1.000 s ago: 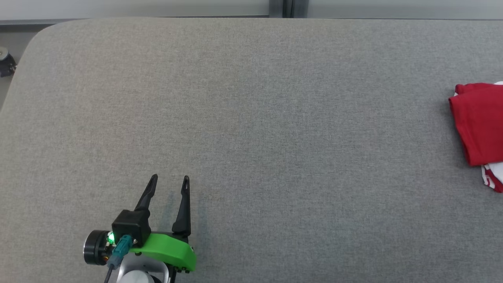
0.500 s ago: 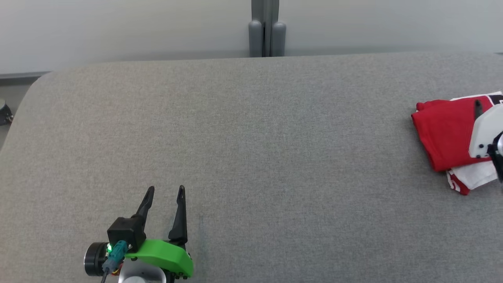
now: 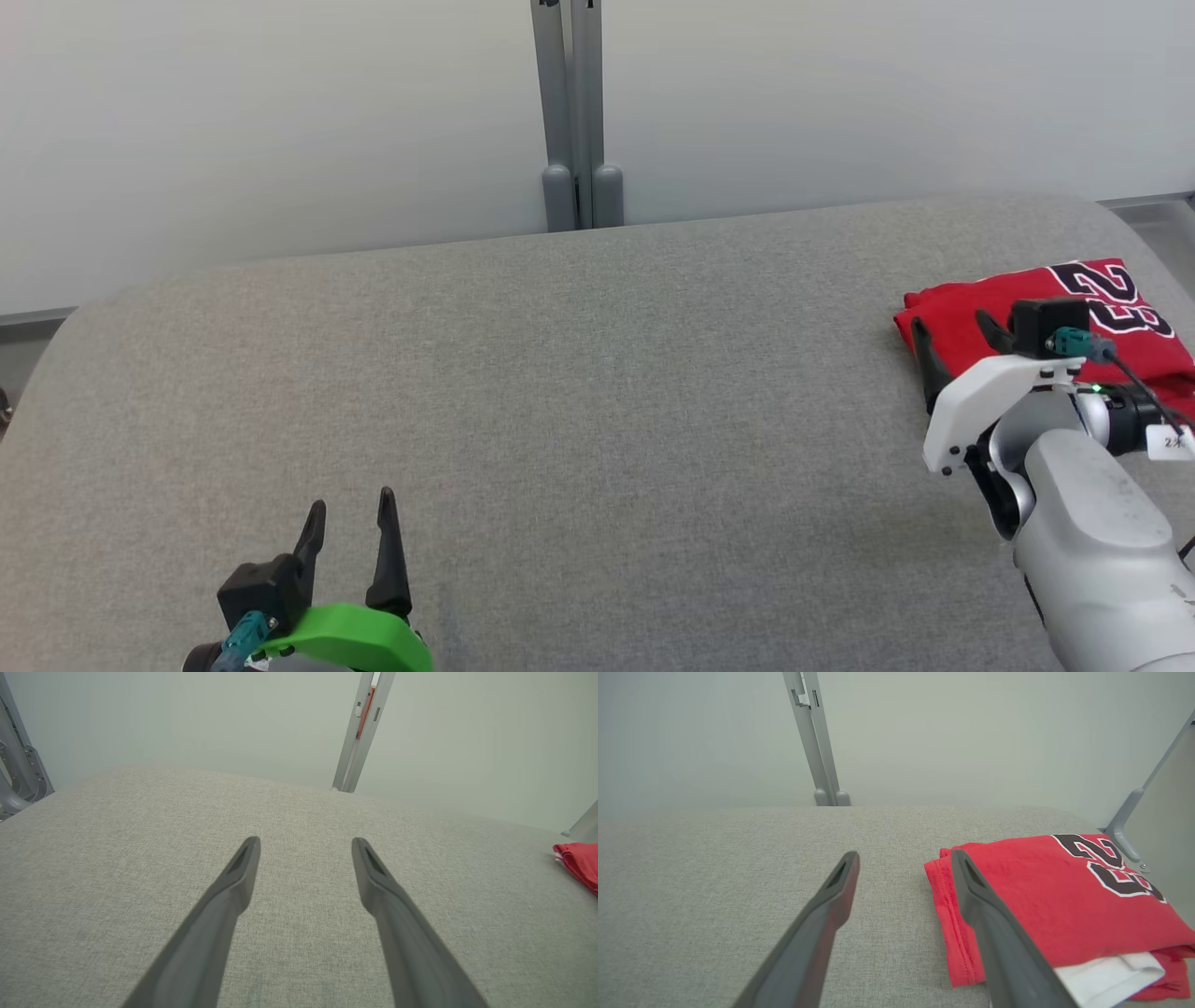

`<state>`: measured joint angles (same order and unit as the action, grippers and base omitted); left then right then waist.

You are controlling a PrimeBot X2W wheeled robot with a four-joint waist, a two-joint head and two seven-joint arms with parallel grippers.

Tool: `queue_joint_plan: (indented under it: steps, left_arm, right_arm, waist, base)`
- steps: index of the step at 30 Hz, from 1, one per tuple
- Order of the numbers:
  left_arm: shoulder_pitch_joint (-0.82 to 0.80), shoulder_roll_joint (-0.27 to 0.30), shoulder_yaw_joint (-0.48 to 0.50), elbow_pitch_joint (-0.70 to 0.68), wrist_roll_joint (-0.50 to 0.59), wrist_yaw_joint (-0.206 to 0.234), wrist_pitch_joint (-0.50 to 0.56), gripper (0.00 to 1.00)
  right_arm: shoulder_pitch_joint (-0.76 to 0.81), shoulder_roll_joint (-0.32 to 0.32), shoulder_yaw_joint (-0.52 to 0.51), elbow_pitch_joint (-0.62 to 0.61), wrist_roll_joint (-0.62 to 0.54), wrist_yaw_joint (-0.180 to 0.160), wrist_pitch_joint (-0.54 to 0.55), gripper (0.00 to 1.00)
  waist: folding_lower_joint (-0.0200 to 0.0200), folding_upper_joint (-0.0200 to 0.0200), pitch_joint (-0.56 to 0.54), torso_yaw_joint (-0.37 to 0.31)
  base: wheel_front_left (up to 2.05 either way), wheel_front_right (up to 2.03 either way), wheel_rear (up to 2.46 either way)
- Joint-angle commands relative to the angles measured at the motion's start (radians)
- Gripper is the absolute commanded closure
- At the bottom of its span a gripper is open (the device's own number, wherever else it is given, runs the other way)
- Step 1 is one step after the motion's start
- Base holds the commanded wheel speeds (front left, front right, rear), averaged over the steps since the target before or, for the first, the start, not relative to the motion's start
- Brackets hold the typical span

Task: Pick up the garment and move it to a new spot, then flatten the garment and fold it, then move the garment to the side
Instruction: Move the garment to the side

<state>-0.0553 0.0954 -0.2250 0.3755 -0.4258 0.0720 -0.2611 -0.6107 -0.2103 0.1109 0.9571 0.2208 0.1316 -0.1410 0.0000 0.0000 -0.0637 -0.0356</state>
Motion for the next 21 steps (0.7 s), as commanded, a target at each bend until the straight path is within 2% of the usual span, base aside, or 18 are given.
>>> queue_joint_plan:
  steps: [1, 6, 11, 16, 21]
  left_arm:
    - [0.013, -0.003, 0.011, 0.002, 0.002, 0.007, -0.004, 0.0]
    - [0.036, -0.018, 0.038, -0.004, 0.017, 0.0, -0.004, 0.0]
    - [0.051, -0.031, 0.052, -0.009, 0.032, -0.009, -0.004, 0.0]
    - [0.065, -0.034, 0.052, -0.011, 0.055, -0.012, -0.004, 0.0]
    - [0.079, -0.037, 0.055, -0.009, 0.078, -0.01, -0.004, 0.0]
  right_arm:
    - [0.025, -0.001, 0.001, -0.025, 0.0, -0.002, -0.028, 0.0]
    - [0.125, 0.071, -0.049, -0.104, 0.027, -0.002, -0.092, 0.0]
    - [0.247, 0.13, -0.107, -0.227, -0.031, -0.002, -0.118, 0.0]
    - [0.371, 0.156, -0.145, -0.377, -0.086, -0.002, -0.124, 0.0]
    - [0.494, 0.159, -0.095, -0.515, -0.033, -0.002, -0.124, 0.0]
  waist:
    - [0.0, 0.0, -0.021, -0.019]
    - [0.0, 0.0, -0.027, -0.013]
    - [0.0, 0.0, -0.027, -0.005]
    - [0.0, 0.0, -0.027, 0.006]
    - [0.0, 0.0, -0.027, 0.023]
  base:
    - [0.0, 0.0, 0.0]
    - [0.0, 0.0, 0.0]
    - [0.0, 0.0, 0.0]
    - [0.0, 0.0, 0.0]
    - [0.0, 0.0, 0.0]
